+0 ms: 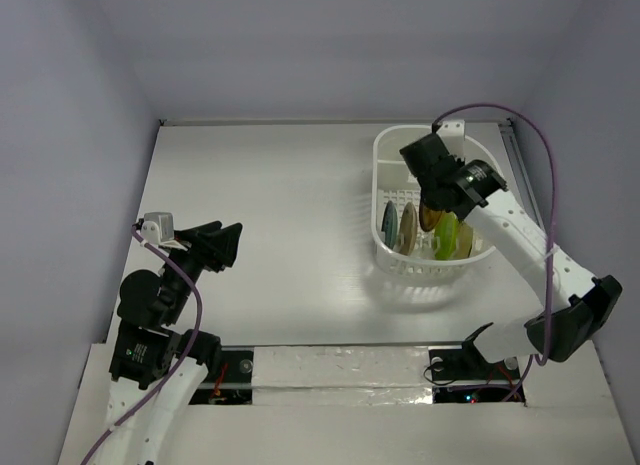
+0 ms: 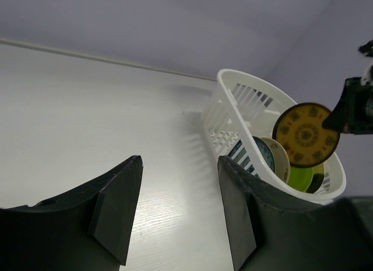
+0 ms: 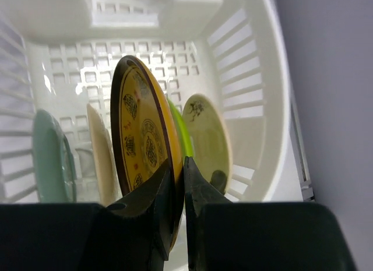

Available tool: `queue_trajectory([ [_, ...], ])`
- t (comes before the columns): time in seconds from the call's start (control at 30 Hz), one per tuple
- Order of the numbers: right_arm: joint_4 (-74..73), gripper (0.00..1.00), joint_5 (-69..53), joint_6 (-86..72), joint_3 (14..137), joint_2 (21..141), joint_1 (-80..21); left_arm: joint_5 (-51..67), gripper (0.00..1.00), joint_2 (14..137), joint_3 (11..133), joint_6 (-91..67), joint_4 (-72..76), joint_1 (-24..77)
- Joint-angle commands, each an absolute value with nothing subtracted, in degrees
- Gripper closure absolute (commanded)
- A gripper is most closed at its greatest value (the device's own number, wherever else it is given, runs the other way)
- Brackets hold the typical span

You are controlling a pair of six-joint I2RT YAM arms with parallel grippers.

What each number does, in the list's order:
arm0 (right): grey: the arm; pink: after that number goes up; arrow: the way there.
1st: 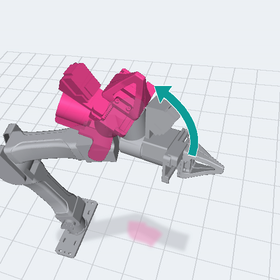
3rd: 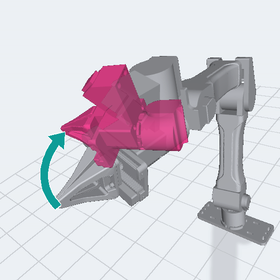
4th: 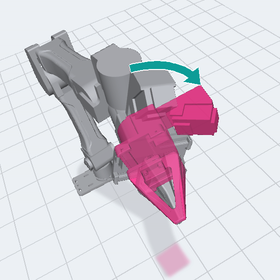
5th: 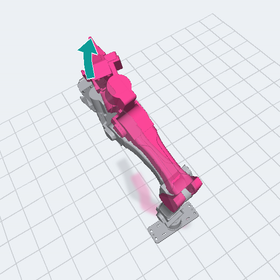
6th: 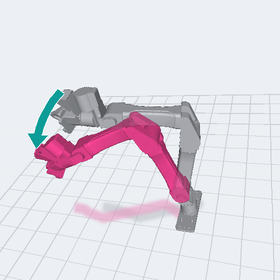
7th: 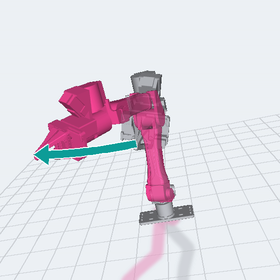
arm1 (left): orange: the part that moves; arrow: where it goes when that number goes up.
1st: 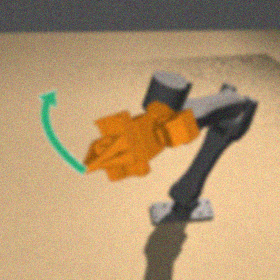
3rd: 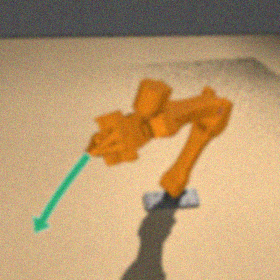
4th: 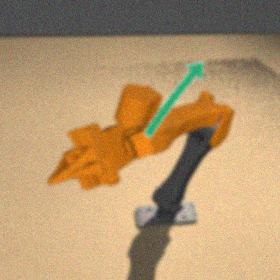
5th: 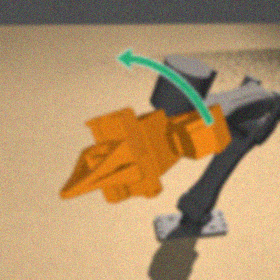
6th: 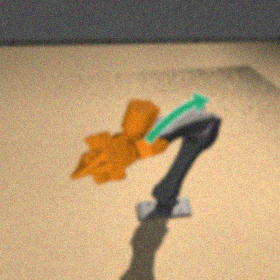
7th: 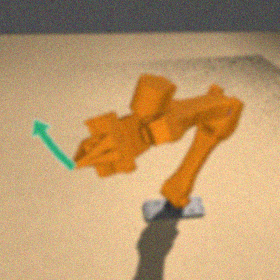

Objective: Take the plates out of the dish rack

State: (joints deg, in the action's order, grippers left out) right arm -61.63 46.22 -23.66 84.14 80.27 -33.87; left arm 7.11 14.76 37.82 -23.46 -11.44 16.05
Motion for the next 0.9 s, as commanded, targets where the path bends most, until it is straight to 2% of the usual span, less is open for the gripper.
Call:
queue_trajectory([
  [0.0, -65.8, 1.00, 52.7, -23.9, 93.8, 77.1, -35.2, 7.9, 0.48, 14.8, 38.0, -23.4, -9.1, 16.3],
  [0.17, -64.1, 1.00, 52.0, -23.7, 101.3, 77.9, -39.6, 7.6, 0.49, 14.8, 38.0, -23.4, -9.1, 16.3],
  [0.37, -41.9, 1.00, 34.2, -22.5, 96.1, 82.0, -47.5, 6.8, 0.49, 15.2, 38.1, -23.5, -9.6, 16.3],
  [0.5, -29.0, 1.00, 23.3, -25.3, 95.5, 93.3, -52.1, 4.9, 0.49, 15.4, 38.2, -23.7, -10.2, 16.3],
  [0.67, -26.1, 1.00, 21.9, -27.2, 101.2, 107.3, -54.8, 3.4, 0.49, 15.6, 38.4, -23.9, -10.6, 15.7],
  [0.87, -19.2, 1.00, 20.8, -30.9, 98.0, 115.4, -54.8, 3.5, 0.49, 16.2, 38.4, -23.9, -10.6, 15.7],
])
